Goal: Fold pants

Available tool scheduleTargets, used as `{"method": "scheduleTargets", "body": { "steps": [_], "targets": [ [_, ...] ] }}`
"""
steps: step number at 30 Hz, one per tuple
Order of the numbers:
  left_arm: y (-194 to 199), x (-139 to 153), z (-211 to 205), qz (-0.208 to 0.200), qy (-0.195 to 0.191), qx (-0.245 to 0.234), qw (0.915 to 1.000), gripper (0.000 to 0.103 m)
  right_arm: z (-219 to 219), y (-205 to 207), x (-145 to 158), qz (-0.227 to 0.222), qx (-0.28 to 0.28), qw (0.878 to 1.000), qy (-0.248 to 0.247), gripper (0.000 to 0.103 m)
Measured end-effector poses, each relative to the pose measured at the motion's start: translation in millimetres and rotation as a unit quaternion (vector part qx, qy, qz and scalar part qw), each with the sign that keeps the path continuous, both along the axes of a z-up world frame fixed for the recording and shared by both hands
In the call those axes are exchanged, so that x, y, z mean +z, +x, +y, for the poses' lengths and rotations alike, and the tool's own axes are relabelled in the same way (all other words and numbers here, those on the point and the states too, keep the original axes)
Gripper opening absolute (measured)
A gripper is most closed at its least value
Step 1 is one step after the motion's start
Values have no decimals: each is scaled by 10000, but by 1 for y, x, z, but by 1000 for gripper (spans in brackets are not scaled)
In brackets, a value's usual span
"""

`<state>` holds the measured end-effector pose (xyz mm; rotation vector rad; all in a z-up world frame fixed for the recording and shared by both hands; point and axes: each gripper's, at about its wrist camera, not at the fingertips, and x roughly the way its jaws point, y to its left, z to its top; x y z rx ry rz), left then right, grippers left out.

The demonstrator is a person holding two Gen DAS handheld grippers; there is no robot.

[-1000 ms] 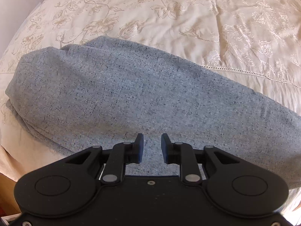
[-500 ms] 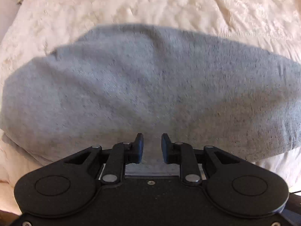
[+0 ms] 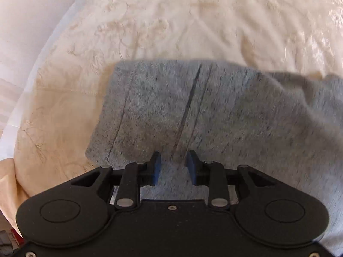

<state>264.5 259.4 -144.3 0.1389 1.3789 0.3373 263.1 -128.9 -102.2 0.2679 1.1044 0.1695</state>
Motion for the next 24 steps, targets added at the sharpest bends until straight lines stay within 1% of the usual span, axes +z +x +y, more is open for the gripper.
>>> {"method": "scheduleTargets", "body": {
  "steps": [3, 6, 8, 10, 13, 16, 18, 19, 20, 21, 22, 24],
  "targets": [
    [-25, -10, -11, 223, 253, -190, 9993, 40, 51, 26, -6, -42, 593, 9981, 178, 25],
    [-45, -11, -14, 123, 243, -107, 9996, 40, 93, 55, -16, -84, 1055, 9940, 260, 27],
    [-47, -11, -13, 84, 200, -27, 9998, 39, 120, 77, -25, -48, 1303, 9910, 305, 29],
    [-41, -11, -6, 130, -55, 135, 9998, 28, 145, 100, -35, -15, 1459, 9887, 339, 29],
    [-35, -11, 7, 238, -390, 345, 9984, 27, 176, 130, -51, 57, 1599, 9864, 388, 30],
    [-29, -9, 20, 375, -685, 391, 9962, 27, 196, 154, -76, 382, 1630, 9851, 386, 31],
    [-21, -1, 31, 455, -883, 447, 9941, 28, 198, 154, -92, 836, 1556, 9834, 425, 32],
    [-17, 5, 35, 448, -993, 452, 9930, 28, 199, 151, -94, 911, 1585, 9819, 497, 31],
    [-11, 14, 36, 363, -1123, 430, 9921, 28, 201, 144, -93, 823, 1649, 9817, 478, 29],
    [-3, 24, 37, 191, -1219, 377, 9916, 29, 202, 132, -88, 624, 1754, 9817, 391, 28],
    [6, 35, 39, -32, -1249, 297, 9917, 29, 203, 123, -84, 528, 1840, 9809, 343, 26],
    [28, 51, 35, -456, -1152, 105, 9922, 34, 206, 105, -79, 493, 1946, 9792, 312, 20]
  ]
}}
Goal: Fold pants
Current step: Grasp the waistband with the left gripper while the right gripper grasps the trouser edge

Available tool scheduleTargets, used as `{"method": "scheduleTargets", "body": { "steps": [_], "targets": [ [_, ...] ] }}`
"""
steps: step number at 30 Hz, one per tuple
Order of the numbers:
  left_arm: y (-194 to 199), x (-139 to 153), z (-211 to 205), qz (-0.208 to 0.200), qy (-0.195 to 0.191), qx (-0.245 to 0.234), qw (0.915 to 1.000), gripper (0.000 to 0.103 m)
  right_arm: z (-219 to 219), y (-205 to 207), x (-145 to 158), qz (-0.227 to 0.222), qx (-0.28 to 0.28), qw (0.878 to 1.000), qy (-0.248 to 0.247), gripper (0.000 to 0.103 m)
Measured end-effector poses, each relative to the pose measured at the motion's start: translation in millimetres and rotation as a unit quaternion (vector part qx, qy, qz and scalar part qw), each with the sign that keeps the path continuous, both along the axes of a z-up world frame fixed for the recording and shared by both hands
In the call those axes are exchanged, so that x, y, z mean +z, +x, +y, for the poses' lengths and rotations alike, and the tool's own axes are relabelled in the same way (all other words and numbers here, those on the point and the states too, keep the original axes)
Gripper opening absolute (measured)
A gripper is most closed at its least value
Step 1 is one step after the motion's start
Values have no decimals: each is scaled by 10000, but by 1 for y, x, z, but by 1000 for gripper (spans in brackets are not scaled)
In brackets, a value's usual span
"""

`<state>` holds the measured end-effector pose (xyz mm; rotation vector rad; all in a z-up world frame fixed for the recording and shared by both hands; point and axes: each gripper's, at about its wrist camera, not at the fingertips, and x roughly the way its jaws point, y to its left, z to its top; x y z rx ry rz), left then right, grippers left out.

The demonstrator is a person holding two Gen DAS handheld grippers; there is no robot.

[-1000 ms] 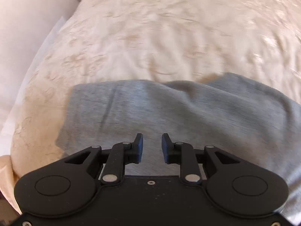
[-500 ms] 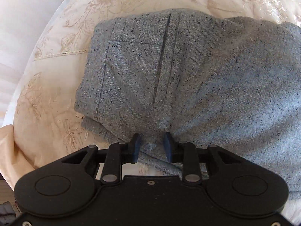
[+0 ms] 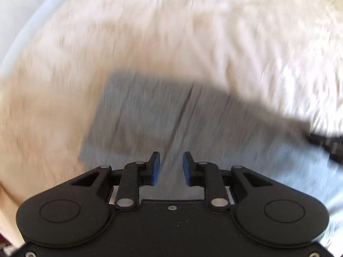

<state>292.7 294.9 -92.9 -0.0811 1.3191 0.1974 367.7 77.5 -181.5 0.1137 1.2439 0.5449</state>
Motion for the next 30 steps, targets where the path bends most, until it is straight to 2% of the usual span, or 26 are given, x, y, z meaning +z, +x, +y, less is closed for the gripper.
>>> {"method": "scheduleTargets", "body": {
  "steps": [2, 5, 7, 9, 10, 11, 15, 19, 24, 30],
  "targets": [
    [26, 5, -3, -309, 43, -122, 9994, 35, 1, -16, 4, -108, 40, 9999, -49, 16],
    [60, -5, -12, -481, 166, -308, 9982, 36, 3, -34, 5, -182, -77, 9998, -76, 16],
    [73, -20, -22, -398, 360, -461, 9975, 36, 6, -44, 4, -191, -117, 9997, -101, 16],
    [78, -49, -25, 64, 491, -677, 9965, 36, 4, -53, 7, -250, -107, 9995, -141, 16],
    [75, -64, -26, 362, 529, -809, 9947, 37, 5, -55, 6, -241, -132, 9995, -145, 16],
    [68, -72, -27, 422, 588, -941, 9929, 37, 5, -55, 6, -228, -176, 9995, -150, 16],
    [27, -64, -37, -21, 851, -1394, 9866, 36, 0, -50, 10, -259, -332, 9991, -102, 20],
    [10, -62, -38, -236, 873, -1450, 9853, 35, -6, -37, 13, -121, -300, 9994, 120, 28],
    [9, -66, -31, -304, 712, -1271, 9889, 35, -1, -13, 2, 185, -45, 9989, 423, 29],
    [9, -59, -27, -389, 546, -1246, 9899, 35, 6, 18, -4, 131, -209, 9994, 243, 30]
  ]
}}
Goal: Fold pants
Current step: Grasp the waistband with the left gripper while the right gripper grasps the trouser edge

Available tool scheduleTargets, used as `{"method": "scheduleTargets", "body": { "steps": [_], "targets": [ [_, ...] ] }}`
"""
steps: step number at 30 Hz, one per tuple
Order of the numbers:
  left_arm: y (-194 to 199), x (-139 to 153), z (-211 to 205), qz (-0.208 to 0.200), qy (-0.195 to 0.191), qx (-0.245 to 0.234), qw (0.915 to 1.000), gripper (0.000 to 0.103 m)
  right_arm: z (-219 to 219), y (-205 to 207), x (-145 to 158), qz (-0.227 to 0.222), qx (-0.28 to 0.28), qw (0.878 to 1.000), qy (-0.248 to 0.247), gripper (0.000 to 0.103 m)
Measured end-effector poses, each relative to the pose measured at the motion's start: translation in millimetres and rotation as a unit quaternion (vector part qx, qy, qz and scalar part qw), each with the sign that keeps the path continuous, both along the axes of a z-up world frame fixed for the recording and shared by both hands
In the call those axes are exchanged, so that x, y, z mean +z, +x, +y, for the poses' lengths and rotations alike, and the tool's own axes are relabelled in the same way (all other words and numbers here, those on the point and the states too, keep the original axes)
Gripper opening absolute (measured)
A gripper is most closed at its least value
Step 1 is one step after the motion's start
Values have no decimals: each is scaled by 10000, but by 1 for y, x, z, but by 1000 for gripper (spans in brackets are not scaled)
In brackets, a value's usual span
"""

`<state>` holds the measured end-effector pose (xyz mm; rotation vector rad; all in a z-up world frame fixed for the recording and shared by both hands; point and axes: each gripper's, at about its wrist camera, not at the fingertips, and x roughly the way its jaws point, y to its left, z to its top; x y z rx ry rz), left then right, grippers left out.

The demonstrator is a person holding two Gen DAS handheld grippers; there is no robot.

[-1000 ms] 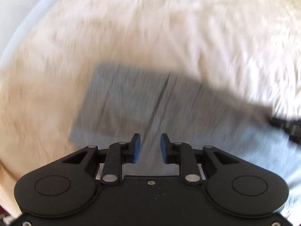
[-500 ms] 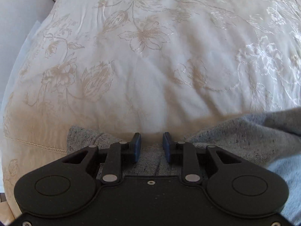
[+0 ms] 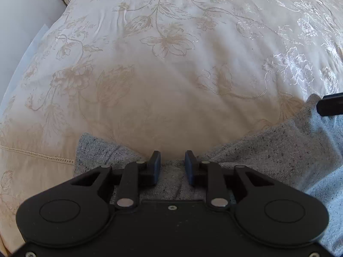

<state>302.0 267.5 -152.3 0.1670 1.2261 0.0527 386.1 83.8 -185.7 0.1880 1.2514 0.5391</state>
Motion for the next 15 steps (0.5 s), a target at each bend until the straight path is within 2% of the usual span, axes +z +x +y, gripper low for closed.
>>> {"method": "scheduleTargets", "body": {
  "steps": [5, 7, 11, 12, 15],
  "targets": [
    [-4, 0, 3, -133, -102, 12, 9999, 35, -3, 1, 15, -541, -55, 9985, -68, 30],
    [-6, 1, 2, -202, -120, -7, 9997, 35, 0, 4, 14, -606, 45, 9980, -183, 30],
    [-10, 2, 4, -284, -174, -111, 9994, 35, 6, 13, -4, -159, 254, 9993, -227, 31],
    [-10, 2, 5, -294, -200, -119, 9993, 35, 5, 11, -6, 33, 354, 9993, -112, 31],
    [-11, 3, 7, -314, -278, -110, 9991, 35, 5, 0, 3, 216, 715, 9966, 337, 31]
  ]
}}
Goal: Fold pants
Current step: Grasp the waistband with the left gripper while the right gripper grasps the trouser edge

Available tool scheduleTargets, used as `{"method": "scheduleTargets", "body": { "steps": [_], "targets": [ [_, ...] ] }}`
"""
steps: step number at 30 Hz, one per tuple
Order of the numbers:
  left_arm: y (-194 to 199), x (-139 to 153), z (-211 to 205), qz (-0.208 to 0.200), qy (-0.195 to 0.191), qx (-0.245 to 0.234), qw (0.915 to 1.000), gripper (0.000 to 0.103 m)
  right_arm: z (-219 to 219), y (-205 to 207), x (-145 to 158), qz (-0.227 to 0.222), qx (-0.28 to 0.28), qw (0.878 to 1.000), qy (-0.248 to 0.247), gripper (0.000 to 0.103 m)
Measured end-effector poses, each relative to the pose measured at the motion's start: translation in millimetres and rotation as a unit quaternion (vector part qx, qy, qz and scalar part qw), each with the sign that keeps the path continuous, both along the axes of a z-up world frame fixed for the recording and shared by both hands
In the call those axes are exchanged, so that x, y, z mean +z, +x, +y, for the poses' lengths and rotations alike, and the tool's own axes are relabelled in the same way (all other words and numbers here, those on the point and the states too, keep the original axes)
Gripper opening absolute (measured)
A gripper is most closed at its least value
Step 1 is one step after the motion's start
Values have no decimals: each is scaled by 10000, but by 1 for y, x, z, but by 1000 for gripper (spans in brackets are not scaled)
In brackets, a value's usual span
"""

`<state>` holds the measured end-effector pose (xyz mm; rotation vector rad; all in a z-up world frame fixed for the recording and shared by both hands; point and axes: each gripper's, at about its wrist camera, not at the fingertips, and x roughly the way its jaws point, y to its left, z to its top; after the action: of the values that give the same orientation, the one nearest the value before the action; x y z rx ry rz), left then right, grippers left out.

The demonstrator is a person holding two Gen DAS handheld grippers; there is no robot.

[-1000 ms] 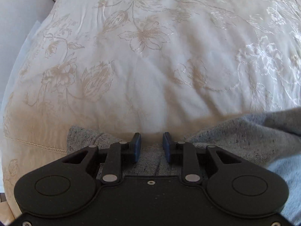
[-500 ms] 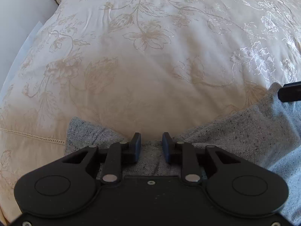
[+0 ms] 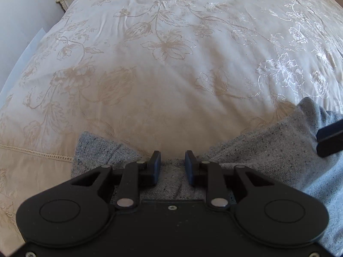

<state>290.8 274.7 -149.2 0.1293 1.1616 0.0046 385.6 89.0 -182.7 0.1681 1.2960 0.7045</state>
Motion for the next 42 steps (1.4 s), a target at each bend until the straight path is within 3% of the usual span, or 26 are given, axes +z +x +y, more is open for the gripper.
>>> {"method": "scheduleTargets", "body": {
  "steps": [3, 5, 8, 10, 16, 18, 22, 29, 35, 39, 42],
  "targets": [
    [0, -1, 0, -8, 3, -38, 10000, 35, 5, -7, 0, 365, 342, 9986, 156, 30],
    [0, -1, 0, -18, -9, -26, 10000, 35, 4, -9, 8, 89, 273, 9996, -8, 30],
    [-1, -1, 0, -32, -15, -28, 10000, 35, -8, -6, 25, -695, -220, 9973, -128, 31],
    [-2, 0, 0, -36, -19, -32, 10000, 35, -9, 5, 23, -872, -283, 9954, -278, 31],
    [-2, 1, 3, -25, -87, -47, 9999, 35, 1, 29, -17, -207, 336, 9980, -490, 31],
    [-1, 1, 4, -29, -102, -33, 9999, 35, 1, 23, -14, -40, 415, 9986, -324, 31],
    [-1, -1, 2, -30, -64, -31, 10000, 35, 6, -5, 4, -186, 731, 9970, -198, 31],
    [-2, 0, 3, -37, -68, -42, 10000, 35, -1, -18, -3, 359, 421, 9985, -1, 32],
    [-1, -1, 3, -28, -78, -42, 10000, 35, -3, -5, -15, 773, 294, 9963, -240, 31],
    [0, -2, 2, -12, -59, -38, 10000, 35, 3, -8, -11, 743, 484, 9956, -293, 32],
    [0, -2, 3, -2, -84, -27, 10000, 35, 6, -6, -6, 589, 239, 9980, -58, 32]
  ]
}}
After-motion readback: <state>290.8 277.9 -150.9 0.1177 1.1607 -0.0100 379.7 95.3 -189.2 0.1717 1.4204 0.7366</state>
